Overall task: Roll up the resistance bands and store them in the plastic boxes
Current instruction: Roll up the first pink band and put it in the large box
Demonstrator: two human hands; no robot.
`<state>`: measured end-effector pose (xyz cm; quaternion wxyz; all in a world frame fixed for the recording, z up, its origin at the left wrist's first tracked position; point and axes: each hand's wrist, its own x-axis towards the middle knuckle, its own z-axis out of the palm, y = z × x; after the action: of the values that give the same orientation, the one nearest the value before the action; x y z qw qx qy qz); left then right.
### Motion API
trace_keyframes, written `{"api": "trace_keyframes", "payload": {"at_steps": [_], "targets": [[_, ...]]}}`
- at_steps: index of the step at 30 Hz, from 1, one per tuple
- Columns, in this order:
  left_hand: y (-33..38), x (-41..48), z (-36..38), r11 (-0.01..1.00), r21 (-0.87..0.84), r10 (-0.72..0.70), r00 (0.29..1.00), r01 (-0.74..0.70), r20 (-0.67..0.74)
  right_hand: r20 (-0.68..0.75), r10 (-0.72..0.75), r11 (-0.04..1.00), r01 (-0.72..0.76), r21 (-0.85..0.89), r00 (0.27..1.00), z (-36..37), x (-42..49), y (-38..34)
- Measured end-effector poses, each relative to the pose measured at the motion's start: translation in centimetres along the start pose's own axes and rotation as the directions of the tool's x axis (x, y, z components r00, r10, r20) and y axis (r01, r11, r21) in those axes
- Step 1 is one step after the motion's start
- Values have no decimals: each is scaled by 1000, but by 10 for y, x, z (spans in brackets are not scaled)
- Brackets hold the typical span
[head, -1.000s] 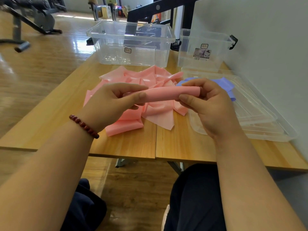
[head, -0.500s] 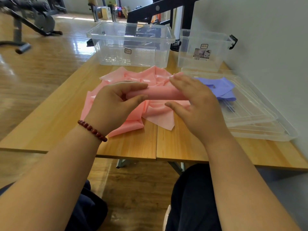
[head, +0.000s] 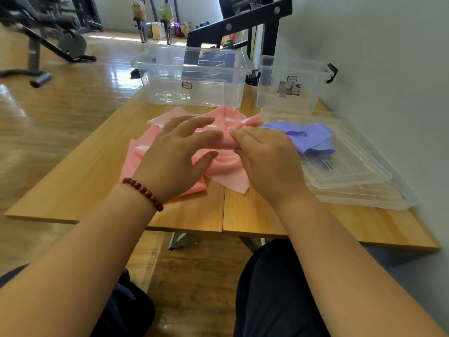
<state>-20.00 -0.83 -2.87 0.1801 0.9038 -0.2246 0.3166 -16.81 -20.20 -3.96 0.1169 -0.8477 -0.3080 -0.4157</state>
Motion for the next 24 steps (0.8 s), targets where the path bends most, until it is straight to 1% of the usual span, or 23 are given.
{"api": "trace_keyframes", "payload": {"at_steps": [1,3,8,11,15,20,24], "targets": [[4,-1,1,997,77,14,1000,-15,13,-1,4,1000,-4,-4,1000,0,-1,1],[10,-3,4,988,149,30,999,-33,23,6,1,1000,-1,2,1000,-2,-3,3],[18,-3,6,987,157,21,1000,-21,3,33,-7,1000,8,-7,999,-1,-3,9],[15,8,8,986,165,31,999,-28,-17,25,-13,1000,13,1,1000,4,6,12],[-10,28,13,980,196,44,999,-43,-1,-28,-45,999,45,-17,999,17,28,16],[-55,58,15,967,234,122,990,-104,-67,-35,-69,997,67,-49,997,49,67,22],[-102,84,20,971,219,119,990,-101,-71,-66,-75,993,69,-97,995,80,100,27]]}}
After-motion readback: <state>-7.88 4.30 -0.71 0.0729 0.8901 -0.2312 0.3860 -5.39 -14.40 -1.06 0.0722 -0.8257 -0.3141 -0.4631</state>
